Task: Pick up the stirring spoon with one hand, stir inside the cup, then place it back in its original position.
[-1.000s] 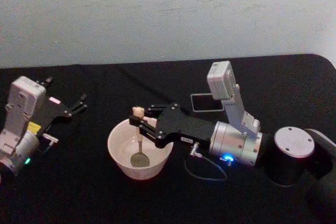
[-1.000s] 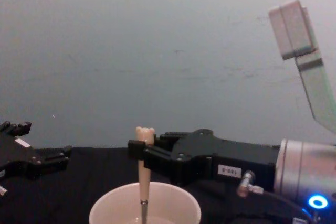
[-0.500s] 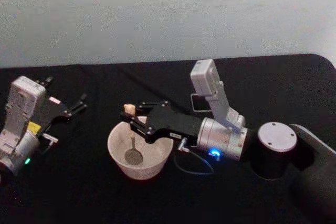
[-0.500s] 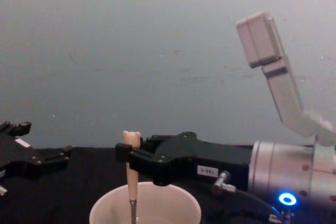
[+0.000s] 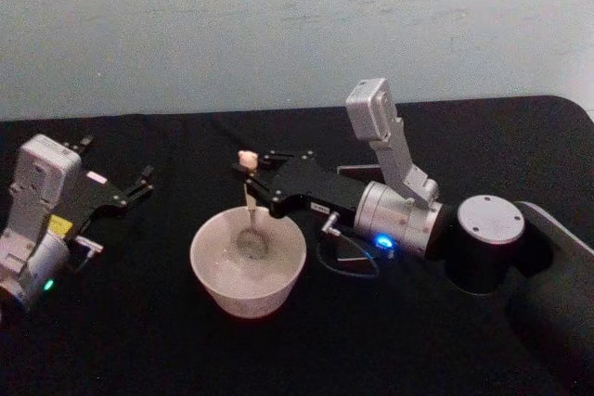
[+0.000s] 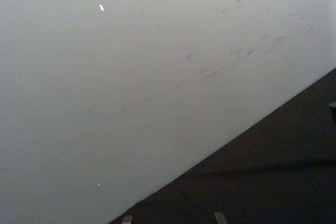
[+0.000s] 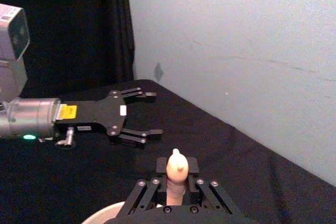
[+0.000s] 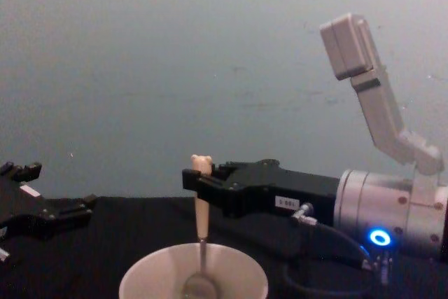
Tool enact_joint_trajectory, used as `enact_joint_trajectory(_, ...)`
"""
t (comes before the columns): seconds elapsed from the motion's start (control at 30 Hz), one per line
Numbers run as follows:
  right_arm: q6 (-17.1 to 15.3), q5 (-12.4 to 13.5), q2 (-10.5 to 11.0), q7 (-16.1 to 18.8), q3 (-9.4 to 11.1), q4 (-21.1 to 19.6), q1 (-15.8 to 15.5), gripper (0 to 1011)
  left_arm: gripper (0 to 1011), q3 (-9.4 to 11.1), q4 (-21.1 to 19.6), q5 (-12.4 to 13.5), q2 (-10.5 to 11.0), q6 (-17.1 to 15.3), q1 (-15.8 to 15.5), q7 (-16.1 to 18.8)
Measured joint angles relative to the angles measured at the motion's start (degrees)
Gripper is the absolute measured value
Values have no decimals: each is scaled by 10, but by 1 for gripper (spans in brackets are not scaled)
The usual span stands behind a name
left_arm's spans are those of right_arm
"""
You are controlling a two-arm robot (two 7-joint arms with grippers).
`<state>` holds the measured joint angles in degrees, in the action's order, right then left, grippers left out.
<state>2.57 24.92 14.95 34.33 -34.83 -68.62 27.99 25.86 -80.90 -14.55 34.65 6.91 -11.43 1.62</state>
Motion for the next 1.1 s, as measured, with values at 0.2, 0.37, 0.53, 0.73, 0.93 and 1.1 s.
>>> enact_joint_trajectory(0.2, 0, -5, 14, 0, 8, -12, -8, 214, 1002, 0, 0, 0, 0, 0, 0, 0)
enact_joint_trajectory(0.37, -1, -6, 35, 4, 16, -43, -28, 214, 1002, 0, 0, 0, 0, 0, 0, 0)
enact_joint_trajectory(0.53, -4, 1, 54, 11, 22, -72, -46, 214, 1001, 0, 0, 0, 0, 0, 0, 0)
enact_joint_trajectory(0.73, -14, 15, 78, 21, 25, -116, -70, 214, 1001, 0, 0, 0, 0, 0, 0, 0)
enact_joint_trajectory(0.93, -19, 24, 88, 29, 19, -134, -80, 214, 1001, 0, 0, 0, 0, 0, 0, 0)
enact_joint_trajectory(1.1, -23, 27, 85, 34, 8, -137, -78, 214, 1002, 0, 0, 0, 0, 0, 0, 0)
